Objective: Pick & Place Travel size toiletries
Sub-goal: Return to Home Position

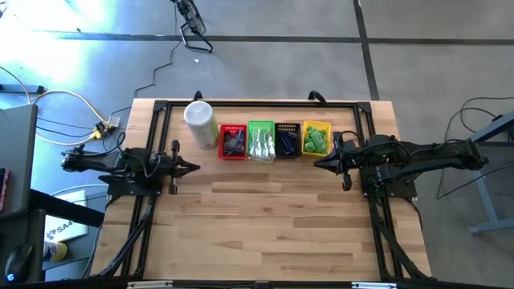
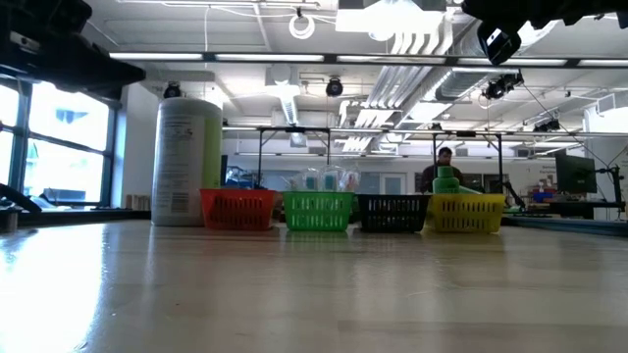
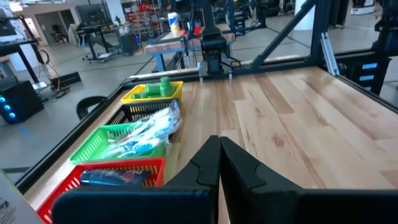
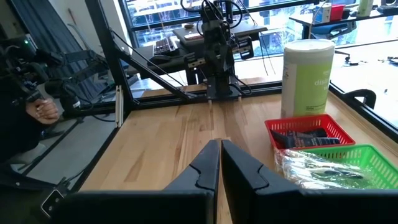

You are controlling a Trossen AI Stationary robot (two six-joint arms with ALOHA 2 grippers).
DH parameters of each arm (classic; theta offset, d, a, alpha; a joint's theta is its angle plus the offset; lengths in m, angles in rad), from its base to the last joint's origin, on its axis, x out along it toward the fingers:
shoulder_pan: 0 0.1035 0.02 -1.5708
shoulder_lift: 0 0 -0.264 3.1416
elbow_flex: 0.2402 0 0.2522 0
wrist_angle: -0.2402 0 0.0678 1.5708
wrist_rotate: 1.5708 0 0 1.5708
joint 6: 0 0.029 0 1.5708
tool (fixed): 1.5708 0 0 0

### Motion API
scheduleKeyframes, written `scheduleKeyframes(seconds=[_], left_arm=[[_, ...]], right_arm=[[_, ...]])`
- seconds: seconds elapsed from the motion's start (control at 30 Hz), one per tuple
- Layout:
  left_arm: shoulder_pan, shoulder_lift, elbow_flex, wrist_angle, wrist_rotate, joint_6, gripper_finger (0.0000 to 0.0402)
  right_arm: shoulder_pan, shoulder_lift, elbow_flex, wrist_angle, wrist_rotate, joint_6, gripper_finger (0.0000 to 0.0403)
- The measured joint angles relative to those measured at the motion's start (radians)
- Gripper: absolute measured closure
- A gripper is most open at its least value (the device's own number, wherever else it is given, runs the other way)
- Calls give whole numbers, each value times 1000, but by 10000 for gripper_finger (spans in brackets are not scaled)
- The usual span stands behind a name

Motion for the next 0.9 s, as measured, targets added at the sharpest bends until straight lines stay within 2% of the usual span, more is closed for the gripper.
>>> scheduleKeyframes(seconds=[0.17, 0.37, 0.7, 0.9], left_arm=[[0, -1, -30, 40, 0, -11, 398], [0, -1, -123, 215, 2, 2, 398], [0, 2, -126, 210, 14, -16, 398], [0, 35, -127, 207, 14, -18, 398]], right_arm=[[0, 0, 0, 0, 0, 0, 394], [0, 0, 0, 0, 0, 0, 394], [0, -1, 0, 0, 0, 9, 394], [0, -62, 0, -32, 4, 28, 394]])
